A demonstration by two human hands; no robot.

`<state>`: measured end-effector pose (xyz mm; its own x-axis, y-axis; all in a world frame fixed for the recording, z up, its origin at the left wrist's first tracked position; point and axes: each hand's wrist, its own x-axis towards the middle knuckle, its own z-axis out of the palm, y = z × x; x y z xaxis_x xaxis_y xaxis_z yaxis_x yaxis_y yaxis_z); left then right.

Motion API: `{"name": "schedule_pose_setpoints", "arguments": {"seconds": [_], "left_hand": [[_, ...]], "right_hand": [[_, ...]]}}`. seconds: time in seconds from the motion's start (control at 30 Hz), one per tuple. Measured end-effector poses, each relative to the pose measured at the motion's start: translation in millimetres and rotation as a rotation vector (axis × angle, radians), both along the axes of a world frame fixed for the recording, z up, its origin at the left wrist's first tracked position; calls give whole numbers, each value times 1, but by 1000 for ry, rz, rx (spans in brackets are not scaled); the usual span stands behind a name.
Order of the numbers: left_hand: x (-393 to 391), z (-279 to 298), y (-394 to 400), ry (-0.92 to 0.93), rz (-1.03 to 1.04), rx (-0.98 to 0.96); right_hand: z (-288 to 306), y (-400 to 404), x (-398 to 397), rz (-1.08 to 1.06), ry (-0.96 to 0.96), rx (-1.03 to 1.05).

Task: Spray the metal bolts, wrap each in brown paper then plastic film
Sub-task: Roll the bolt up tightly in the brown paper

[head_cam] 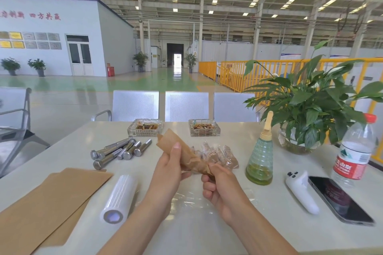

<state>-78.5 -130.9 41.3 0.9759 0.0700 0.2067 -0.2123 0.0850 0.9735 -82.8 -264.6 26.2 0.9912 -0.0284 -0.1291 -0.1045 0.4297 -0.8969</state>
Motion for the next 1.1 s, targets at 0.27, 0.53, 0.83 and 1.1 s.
{"name": "schedule_pose_setpoints", "arguments": {"seconds": [0.27, 0.53, 0.83, 1.1], "left_hand": [[10, 6, 13, -223, 39, 305], [9, -11, 34, -312, -102, 1307], [5, -56, 33, -238, -83, 1516], [2, -61, 21, -178, 89, 1584]], "right_hand": [[3, -4, -6, 85, -36, -178], [-8, -2, -1, 50, -39, -513], [-27, -18, 2, 167, -395, -1917], [-11, -50, 19, 23, -377, -1882]]}}
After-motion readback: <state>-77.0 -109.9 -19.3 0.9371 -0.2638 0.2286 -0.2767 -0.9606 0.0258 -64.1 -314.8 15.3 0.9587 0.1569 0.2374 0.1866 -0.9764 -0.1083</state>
